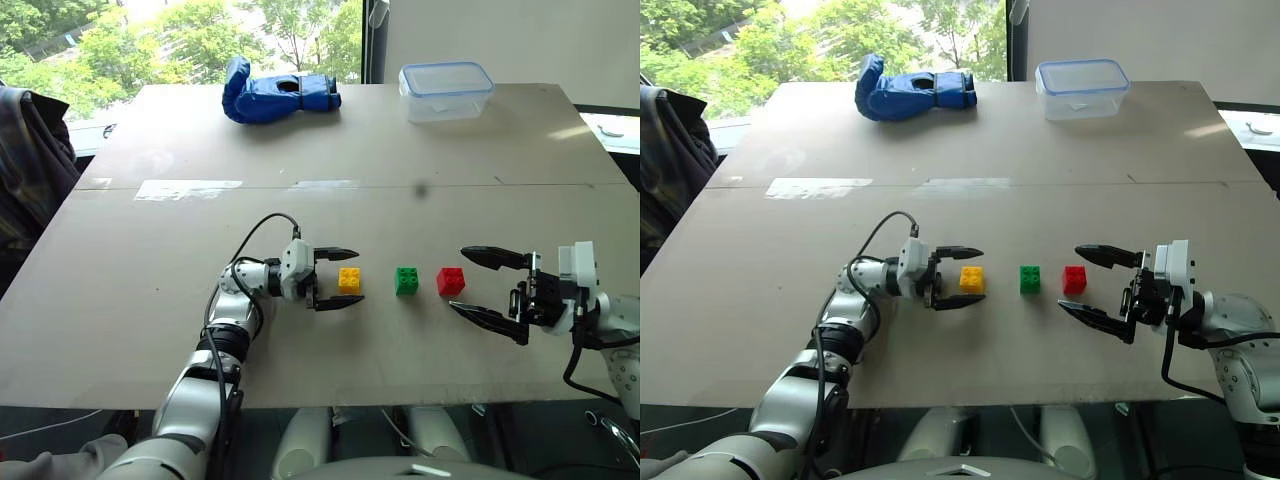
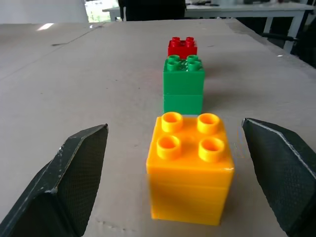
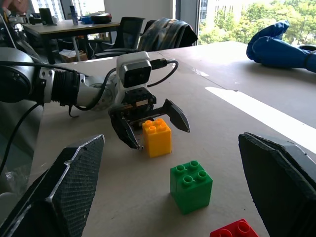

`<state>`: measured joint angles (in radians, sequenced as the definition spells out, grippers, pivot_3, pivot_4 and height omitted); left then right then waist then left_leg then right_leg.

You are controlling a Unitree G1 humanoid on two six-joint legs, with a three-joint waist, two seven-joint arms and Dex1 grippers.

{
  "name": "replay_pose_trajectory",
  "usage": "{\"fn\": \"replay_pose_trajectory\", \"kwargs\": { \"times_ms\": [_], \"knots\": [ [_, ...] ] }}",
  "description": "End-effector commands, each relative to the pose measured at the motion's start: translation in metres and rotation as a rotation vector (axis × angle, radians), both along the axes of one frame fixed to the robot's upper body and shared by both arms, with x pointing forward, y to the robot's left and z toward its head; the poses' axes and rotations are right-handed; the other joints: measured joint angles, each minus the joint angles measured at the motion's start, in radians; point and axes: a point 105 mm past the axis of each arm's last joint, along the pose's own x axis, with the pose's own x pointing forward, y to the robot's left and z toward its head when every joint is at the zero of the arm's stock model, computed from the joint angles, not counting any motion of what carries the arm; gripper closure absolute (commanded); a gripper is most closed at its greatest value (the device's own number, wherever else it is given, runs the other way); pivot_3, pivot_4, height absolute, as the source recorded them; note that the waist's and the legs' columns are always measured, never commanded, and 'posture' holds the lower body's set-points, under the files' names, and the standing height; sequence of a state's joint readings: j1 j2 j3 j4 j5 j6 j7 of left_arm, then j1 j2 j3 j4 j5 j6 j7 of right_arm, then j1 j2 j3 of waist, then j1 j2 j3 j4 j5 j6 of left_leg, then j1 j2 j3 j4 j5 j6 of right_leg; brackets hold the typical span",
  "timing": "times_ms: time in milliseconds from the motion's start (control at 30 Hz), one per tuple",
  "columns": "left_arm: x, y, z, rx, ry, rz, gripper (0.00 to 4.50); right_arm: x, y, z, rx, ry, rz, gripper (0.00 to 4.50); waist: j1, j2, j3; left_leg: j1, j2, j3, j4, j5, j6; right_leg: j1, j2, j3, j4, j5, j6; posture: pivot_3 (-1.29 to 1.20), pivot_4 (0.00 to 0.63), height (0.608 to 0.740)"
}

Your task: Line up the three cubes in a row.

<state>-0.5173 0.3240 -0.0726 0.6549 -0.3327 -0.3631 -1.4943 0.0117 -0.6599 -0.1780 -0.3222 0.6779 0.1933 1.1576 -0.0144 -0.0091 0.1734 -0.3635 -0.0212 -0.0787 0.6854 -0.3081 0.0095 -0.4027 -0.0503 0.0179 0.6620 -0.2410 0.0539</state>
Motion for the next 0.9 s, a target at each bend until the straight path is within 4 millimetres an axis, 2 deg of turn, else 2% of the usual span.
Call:
{"fn": "replay_pose_trajectory", "kwargs": {
  "times_ms": [33, 167, 233, 267, 333, 433, 600, 700, 800, 900],
  "knots": [
    [-0.006, 0.008, 0.029, -0.056, -0.050, -0.009, 0.05, -0.003, -0.003, 0.004, -0.002, -0.030, -0.002, 0.00, 0.000, 0.000, 0.000, 0.000, 0.000, 0.000, 0.000, 0.000, 0.000, 0.000, 0.000, 0.000, 0.000, 0.000, 0.000, 0.00, 0.150, 0.740],
    [-0.008, 0.022, 0.068, -0.121, -0.125, 0.075, 0.05, -0.003, -0.013, -0.002, 0.049, 0.013, -0.068, 0.00, 0.003, 0.000, 0.000, 0.000, 0.001, -0.001, 0.000, 0.000, 0.000, 0.000, 0.000, 0.000, 0.000, 0.000, 0.000, 0.00, 0.150, 0.740],
    [-0.022, 0.028, 0.083, -0.136, -0.121, 0.082, 0.05, -0.008, -0.021, -0.015, 0.011, 0.035, -0.087, 0.00, 0.002, 0.000, 0.000, 0.000, 0.002, -0.001, -0.001, 0.000, 0.000, 0.000, 0.000, 0.000, 0.000, 0.000, 0.000, 0.00, 0.150, 0.740],
    [-0.035, 0.033, 0.081, -0.114, -0.075, 0.076, 0.05, -0.009, -0.026, -0.024, -0.019, 0.045, -0.107, 0.00, 0.000, 0.000, 0.000, 0.000, 0.002, -0.001, -0.001, 0.000, 0.000, 0.000, -0.001, 0.000, -0.001, 0.000, 0.000, 0.00, 0.150, 0.740],
    [-0.051, 0.041, 0.073, -0.057, 0.013, 0.107, 0.05, -0.009, -0.035, -0.036, -0.052, 0.045, -0.137, 0.00, -0.006, 0.000, 0.000, 0.001, 0.003, 0.001, -0.004, -0.001, 0.000, 0.000, -0.001, 0.002, -0.003, 0.000, 0.000, 0.00, 0.150, 0.740],
    [-0.064, 0.059, 0.051, 0.048, 0.109, 0.301, 0.05, -0.008, -0.055, -0.056, -0.090, 0.049, -0.202, 0.00, -0.007, 0.001, 0.001, 0.002, 0.004, 0.003, -0.005, -0.001, 0.001, -0.001, -0.001, 0.004, -0.003, 0.000, 0.000, 0.00, 0.150, 0.740],
    [-0.079, 0.070, 0.029, 0.159, 0.166, 0.503, 0.05, -0.008, -0.070, -0.071, -0.082, 0.075, -0.253, 0.00, 0.010, 0.002, 0.001, 0.002, 0.004, 0.002, -0.005, -0.001, 0.001, 0.000, -0.001, 0.003, -0.003, 0.000, 0.000, 0.00, 0.150, 0.740],
    [-0.088, 0.068, 0.017, 0.176, 0.185, 0.579, 0.05, -0.008, -0.074, -0.076, -0.076, 0.085, -0.270, 0.00, 0.005, 0.002, 0.001, 0.003, 0.004, 0.004, -0.005, -0.001, 0.001, 0.000, -0.001, 0.004, -0.003, 0.000, 0.000, 0.00, 0.150, 0.740],
    [-0.090, 0.065, -0.005, 0.195, 0.186, 0.696, 0.05, -0.005, -0.077, -0.079, -0.062, 0.085, -0.304, 0.00, 0.005, 0.002, 0.001, 0.003, 0.004, 0.004, -0.005, -0.001, 0.001, 0.001, -0.001, 0.004, -0.004, 0.000, 0.000, 0.00, 0.150, 0.740],
    [-0.098, 0.057, -0.013, 0.164, 0.210, 0.700, 0.05, -0.004, -0.079, -0.082, -0.064, 0.089, -0.311, 0.00, 0.005, 0.002, 0.001, 0.003, 0.004, 0.004, -0.005, -0.001, 0.001, 0.001, -0.001, 0.004, -0.004, 0.000, 0.000, 0.00, 0.150, 0.740]
  ]
}}
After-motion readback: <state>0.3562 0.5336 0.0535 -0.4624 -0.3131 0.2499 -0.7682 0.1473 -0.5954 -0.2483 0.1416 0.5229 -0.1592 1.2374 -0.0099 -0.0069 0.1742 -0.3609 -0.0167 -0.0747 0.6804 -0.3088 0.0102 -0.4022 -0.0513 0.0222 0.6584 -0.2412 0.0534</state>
